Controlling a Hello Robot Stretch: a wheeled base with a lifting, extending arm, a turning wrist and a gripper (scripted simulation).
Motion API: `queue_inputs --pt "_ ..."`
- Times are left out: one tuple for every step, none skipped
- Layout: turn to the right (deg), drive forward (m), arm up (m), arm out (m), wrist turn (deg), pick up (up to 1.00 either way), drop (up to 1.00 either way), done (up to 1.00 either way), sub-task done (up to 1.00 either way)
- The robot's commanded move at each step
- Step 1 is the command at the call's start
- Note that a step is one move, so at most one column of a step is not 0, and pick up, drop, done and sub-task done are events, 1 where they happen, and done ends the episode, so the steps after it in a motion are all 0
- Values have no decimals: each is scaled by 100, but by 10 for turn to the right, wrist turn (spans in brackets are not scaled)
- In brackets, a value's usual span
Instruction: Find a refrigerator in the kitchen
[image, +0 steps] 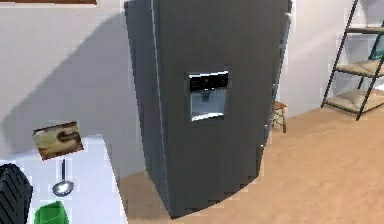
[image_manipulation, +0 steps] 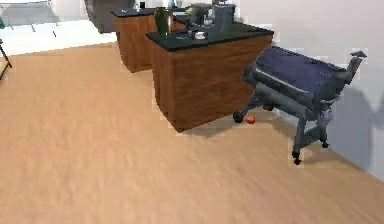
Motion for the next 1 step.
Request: queue_inputs --pt "0 0 0 0 0 0 0 100 0"
